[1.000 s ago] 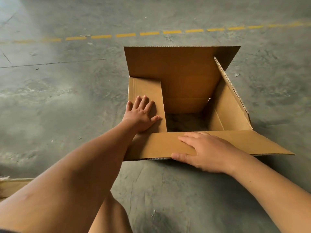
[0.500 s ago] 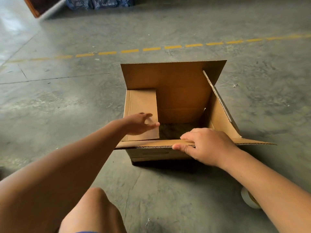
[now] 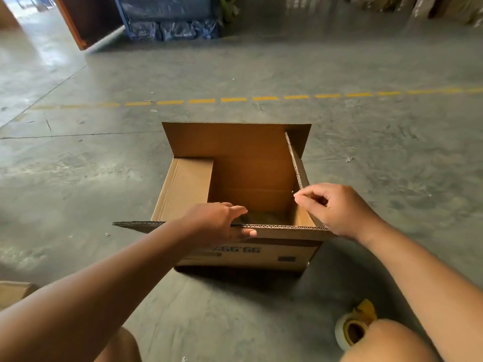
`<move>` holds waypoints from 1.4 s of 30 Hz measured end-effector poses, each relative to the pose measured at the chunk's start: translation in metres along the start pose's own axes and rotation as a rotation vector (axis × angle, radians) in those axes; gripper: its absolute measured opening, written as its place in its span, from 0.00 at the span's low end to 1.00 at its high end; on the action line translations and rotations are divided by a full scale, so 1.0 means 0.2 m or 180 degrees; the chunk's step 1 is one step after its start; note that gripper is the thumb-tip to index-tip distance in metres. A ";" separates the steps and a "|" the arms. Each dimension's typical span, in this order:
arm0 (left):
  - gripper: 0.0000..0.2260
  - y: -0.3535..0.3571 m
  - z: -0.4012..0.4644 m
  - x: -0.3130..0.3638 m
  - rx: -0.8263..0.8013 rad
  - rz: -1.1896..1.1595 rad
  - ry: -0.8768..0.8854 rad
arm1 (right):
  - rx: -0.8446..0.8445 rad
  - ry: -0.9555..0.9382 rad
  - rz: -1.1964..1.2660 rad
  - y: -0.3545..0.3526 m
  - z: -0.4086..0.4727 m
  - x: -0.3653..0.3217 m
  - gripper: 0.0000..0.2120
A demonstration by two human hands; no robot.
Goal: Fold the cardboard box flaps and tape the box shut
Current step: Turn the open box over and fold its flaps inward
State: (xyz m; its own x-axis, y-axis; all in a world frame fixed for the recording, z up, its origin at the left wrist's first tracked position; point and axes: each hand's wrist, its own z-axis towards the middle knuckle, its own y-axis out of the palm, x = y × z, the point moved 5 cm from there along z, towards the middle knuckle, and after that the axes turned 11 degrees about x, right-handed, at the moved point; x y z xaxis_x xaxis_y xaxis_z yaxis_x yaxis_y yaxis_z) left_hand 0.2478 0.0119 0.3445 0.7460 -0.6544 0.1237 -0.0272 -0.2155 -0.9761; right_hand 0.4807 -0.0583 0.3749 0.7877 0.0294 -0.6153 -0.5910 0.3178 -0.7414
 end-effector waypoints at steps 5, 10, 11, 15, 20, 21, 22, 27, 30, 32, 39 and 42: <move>0.43 0.03 -0.02 0.02 0.0331 0.0402 -0.0046 | -0.0389 0.0586 0.0266 -0.01 0.18 0.39 0.13; 0.38 0.03 -0.05 0.01 0.0591 0.0562 -0.0164 | -0.0801 0.0329 -0.0156 0.23 0.28 0.57 0.32; 0.38 0.03 -0.05 0.00 0.0746 0.0657 -0.0203 | -0.0844 0.0213 -0.0187 0.28 0.28 0.57 0.32; 0.37 0.05 -0.08 -0.04 0.1598 0.0806 -0.0523 | -0.1038 -0.0271 -0.0468 0.47 0.31 0.55 0.32; 0.36 0.13 -0.15 0.00 0.1781 0.0736 -0.0598 | -0.1150 -0.0638 -0.1113 0.65 0.35 0.62 0.34; 0.35 0.16 -0.18 0.00 0.1767 0.0736 -0.0581 | -0.1187 -0.0692 -0.1291 0.67 0.35 0.63 0.34; 0.35 0.19 -0.21 0.01 0.1748 0.0709 -0.0567 | -0.1210 -0.0728 -0.1431 0.69 0.35 0.63 0.34; 0.35 0.24 -0.28 0.03 0.1831 0.0647 -0.0553 | -0.1262 -0.0851 -0.1888 0.74 0.33 0.62 0.35; 0.34 0.21 -0.26 0.03 0.1905 0.0658 -0.0583 | -0.1353 -0.0844 -0.2105 0.76 0.32 0.62 0.35; 0.34 0.19 -0.25 0.03 0.1903 0.0646 -0.0584 | -0.1396 -0.0815 -0.2150 0.76 0.31 0.61 0.35; 0.36 0.09 -0.13 -0.03 0.2176 0.0754 -0.0657 | -0.1230 -0.0760 -0.1384 0.62 0.30 0.66 0.36; 0.37 0.05 -0.04 -0.06 0.2414 0.0696 -0.0873 | -0.1154 -0.0336 -0.1017 0.55 0.26 0.73 0.32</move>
State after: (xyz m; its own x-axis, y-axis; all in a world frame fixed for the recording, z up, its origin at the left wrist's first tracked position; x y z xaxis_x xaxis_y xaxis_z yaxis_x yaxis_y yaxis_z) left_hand 0.2326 0.0112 0.3346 0.9141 -0.4041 -0.0346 0.1920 0.5063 -0.8407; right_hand 0.5404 0.0301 0.2181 0.9417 0.0861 -0.3253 -0.3246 -0.0231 -0.9456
